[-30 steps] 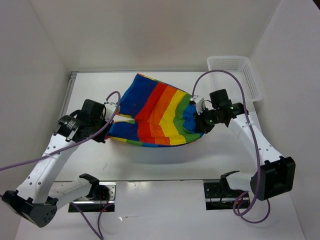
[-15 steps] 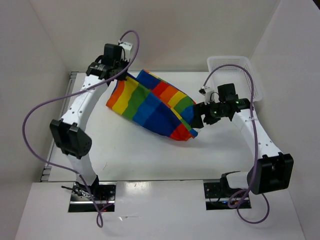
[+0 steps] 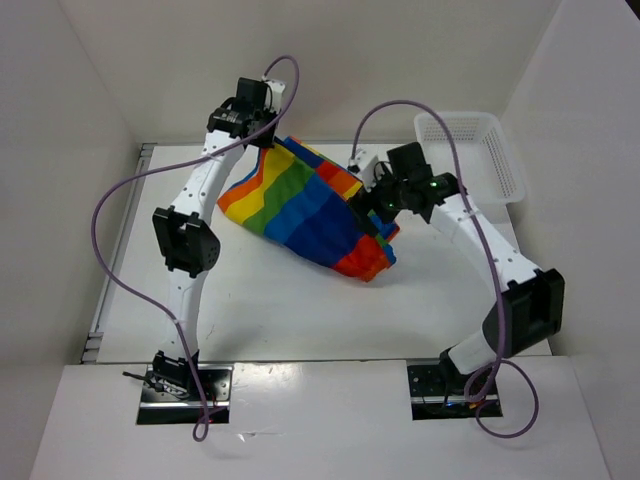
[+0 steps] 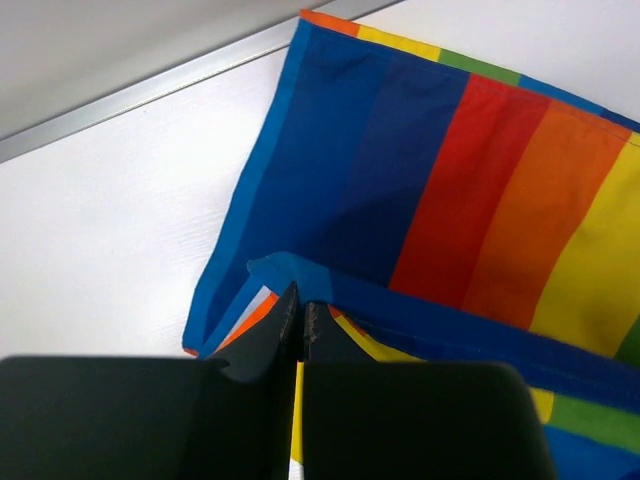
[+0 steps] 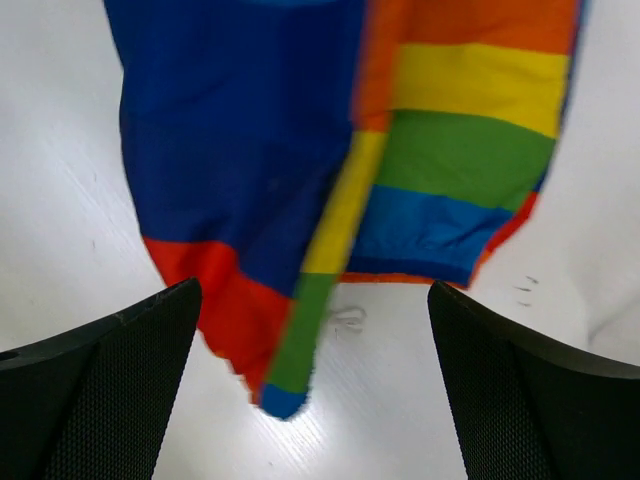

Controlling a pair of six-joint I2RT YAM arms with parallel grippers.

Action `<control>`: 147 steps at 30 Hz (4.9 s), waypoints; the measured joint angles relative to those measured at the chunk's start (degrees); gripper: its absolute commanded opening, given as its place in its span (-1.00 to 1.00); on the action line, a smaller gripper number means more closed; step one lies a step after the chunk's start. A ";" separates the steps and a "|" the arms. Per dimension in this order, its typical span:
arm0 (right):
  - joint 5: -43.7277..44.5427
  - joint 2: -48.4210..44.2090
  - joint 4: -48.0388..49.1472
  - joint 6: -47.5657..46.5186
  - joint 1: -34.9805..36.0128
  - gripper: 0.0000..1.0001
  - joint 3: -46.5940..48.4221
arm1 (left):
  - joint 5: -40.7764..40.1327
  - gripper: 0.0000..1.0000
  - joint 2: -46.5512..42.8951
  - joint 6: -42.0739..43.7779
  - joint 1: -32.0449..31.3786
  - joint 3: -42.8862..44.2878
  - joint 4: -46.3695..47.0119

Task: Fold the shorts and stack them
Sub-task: Fold the shorts

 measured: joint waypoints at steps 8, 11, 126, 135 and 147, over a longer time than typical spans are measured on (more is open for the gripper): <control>0.70 7.69 -6.10 -7.78 2.54 1.00 -0.26 | 0.72 -1.00 0.22 -0.02 2.05 1.55 -1.36; 2.99 7.63 -4.98 -7.76 3.19 1.00 -0.59 | 1.03 -1.00 0.22 -0.02 2.27 1.53 -1.62; 11.34 22.88 11.80 -3.13 7.06 -0.77 -10.21 | 12.15 -0.99 -12.59 -0.22 11.69 -52.30 -5.35; 4.22 11.87 -0.59 -7.34 16.87 -0.46 -15.82 | 13.97 -0.40 -34.69 0.00 11.78 -69.40 -4.92; -2.71 5.84 5.03 12.79 -5.01 0.26 2.58 | 18.82 0.31 -27.71 -0.07 11.74 -39.67 -1.57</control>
